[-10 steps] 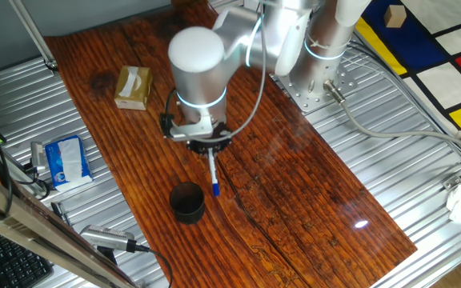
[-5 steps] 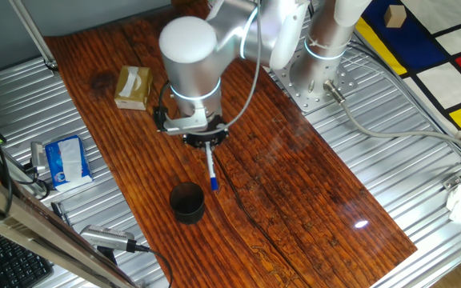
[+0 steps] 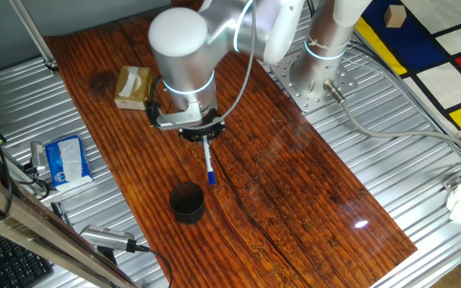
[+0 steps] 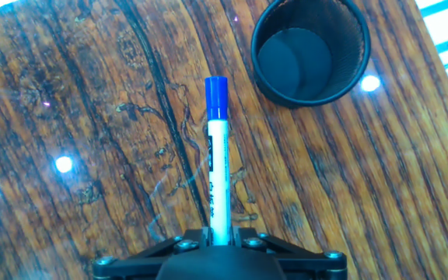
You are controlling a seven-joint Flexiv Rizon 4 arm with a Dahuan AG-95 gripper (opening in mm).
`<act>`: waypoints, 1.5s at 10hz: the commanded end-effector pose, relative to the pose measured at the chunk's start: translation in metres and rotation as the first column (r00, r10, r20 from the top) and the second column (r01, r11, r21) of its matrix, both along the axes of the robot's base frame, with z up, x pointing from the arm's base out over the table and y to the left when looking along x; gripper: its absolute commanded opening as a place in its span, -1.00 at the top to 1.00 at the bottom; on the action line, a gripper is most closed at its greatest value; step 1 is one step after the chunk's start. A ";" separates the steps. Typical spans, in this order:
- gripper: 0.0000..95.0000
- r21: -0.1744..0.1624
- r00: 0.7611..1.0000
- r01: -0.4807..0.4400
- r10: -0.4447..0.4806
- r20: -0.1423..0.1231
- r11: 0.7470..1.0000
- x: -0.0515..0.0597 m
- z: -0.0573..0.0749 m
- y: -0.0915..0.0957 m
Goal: Put the pen into the pen holder
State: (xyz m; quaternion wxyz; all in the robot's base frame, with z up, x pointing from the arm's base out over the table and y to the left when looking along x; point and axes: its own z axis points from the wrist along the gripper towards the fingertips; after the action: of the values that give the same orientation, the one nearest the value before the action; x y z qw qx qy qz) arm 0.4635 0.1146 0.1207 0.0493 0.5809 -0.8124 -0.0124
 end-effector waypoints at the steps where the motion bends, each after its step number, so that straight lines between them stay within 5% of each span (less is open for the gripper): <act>1: 1.00 -0.011 1.000 0.004 -0.004 -0.006 1.000 0.002 0.002 0.000; 7: 1.00 -0.050 0.999 0.022 -0.024 -0.028 0.999 0.006 0.011 0.003; 15: 1.00 -0.103 0.996 0.044 -0.052 -0.077 0.994 0.029 0.020 0.005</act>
State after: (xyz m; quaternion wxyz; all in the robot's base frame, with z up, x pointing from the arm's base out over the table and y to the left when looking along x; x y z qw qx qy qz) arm 0.4930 0.1194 0.1408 0.1121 0.5566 -0.8232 0.0052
